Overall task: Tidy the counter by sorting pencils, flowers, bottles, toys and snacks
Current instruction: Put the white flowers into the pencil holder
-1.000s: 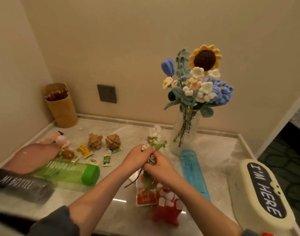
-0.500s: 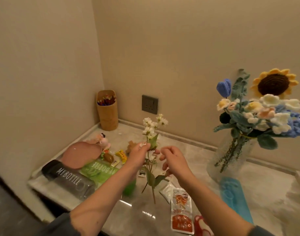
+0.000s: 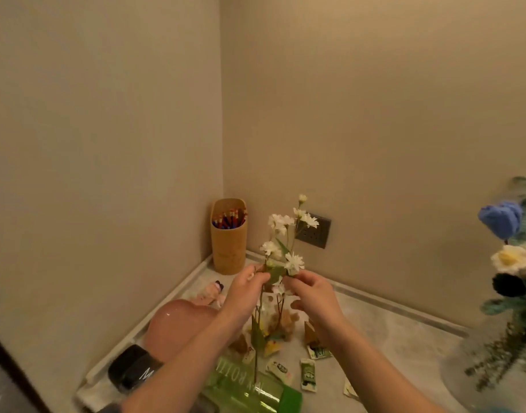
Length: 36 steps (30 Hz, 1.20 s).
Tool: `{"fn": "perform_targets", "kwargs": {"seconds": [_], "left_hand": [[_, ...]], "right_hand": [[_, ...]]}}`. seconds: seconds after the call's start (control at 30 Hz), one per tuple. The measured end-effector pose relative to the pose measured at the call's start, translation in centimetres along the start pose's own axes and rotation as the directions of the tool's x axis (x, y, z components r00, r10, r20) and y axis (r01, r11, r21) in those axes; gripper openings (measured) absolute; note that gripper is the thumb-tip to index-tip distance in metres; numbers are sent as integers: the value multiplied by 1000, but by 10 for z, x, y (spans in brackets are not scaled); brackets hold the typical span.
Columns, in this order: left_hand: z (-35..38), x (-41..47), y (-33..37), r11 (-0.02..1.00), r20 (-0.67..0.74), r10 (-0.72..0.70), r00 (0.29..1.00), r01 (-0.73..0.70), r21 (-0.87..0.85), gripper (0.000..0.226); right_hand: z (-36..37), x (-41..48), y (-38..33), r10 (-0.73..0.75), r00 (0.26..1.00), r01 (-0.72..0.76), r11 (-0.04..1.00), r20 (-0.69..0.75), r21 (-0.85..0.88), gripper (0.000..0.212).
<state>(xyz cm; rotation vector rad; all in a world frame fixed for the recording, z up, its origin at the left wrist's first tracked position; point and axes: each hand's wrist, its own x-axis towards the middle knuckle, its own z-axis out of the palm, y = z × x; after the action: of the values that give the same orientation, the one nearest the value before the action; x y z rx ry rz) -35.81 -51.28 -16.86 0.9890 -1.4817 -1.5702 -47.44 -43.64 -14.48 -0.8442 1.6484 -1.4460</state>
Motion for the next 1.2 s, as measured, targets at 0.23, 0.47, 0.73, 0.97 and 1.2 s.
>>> {"fn": "perform_targets", "kwargs": {"seconds": [0.23,0.47,0.73,0.97,1.2], "left_hand": [[-53,52,27,986,-173,165,971,-169,-4,17],[-94,110,92,898,-225,440,870,-417,144,16],[-102,156,138,824,-126,566,815,-556,106,25],[-101,190,135,780,-193,623,758,-580,235,17],[-102,216,127,709,-212,695,687,-606,360,16]], "right_hand": [[40,53,-27,-156,978,150,987,-140,-56,13],[72,114,-86,-406,888,370,910,-217,-188,19],[104,175,-127,-446,835,432,894,-322,-119,28],[115,206,-118,-560,790,480,818,-249,-319,12],[120,231,-107,-650,741,485,692,-169,-535,12]]}}
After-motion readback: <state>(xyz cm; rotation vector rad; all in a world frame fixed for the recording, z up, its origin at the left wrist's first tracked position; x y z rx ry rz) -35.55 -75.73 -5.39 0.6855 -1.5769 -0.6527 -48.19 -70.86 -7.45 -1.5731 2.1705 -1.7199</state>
